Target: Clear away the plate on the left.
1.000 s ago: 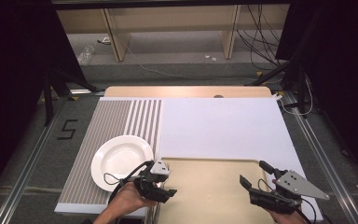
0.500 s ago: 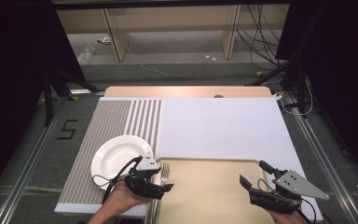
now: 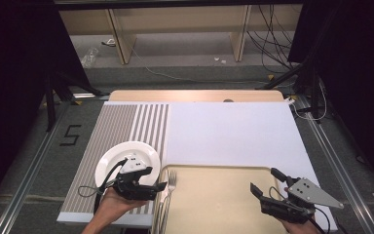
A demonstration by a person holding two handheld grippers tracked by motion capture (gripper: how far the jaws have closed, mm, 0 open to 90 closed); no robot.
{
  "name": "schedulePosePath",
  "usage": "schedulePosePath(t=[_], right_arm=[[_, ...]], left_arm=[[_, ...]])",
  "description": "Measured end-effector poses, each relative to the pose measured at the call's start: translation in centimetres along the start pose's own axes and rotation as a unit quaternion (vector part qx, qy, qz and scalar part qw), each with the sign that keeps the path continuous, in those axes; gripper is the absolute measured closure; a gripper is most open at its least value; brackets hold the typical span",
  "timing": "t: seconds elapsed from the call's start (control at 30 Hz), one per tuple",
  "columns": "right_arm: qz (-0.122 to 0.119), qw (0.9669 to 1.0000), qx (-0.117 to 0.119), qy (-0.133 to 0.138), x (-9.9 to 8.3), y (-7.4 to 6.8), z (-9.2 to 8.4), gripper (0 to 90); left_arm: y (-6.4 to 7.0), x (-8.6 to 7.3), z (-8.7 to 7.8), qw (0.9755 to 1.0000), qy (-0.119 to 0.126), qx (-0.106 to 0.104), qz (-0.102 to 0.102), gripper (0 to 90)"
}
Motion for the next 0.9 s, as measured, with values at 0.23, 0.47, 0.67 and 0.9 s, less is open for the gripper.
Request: schedulePosePath(t=[0.23, 0.47, 0.67, 0.9], right_arm=[[-0.003, 1.0000, 0.003, -0.001, 0.1, -0.1, 0.2, 19.2], [-0.001, 1.0000, 0.003, 0.000, 0.1, -0.1, 0.2, 19.2], [-0.001, 1.0000, 0.003, 0.001, 0.1, -0.1, 0.2, 19.1], [-0.004, 1.0000, 0.002, -0.001, 0.1, -0.1, 0.1, 19.1]], left_arm=[[-1.0, -0.3, -1.0, 0.9996, 0.015, 0.015, -0.018, 24.2], [-2.2, -0.6, -1.6, 0.9982, 0.024, 0.030, -0.047, 23.2], [-3.2, -1.0, -2.3, 0.9960, 0.034, 0.043, -0.070, 23.0], [-4.2, -1.8, -3.3, 0.9920, 0.048, 0.053, -0.104, 22.7]])
Point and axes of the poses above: each handheld gripper's, and its own axes: z roughly forward along the jaws, x roughly out of its top, y roughly to its right, the point moved 4 cm from there along z, roughly forward along the jaws, and after that the axes turned 3 degrees about -z, right-handed, at the moved point
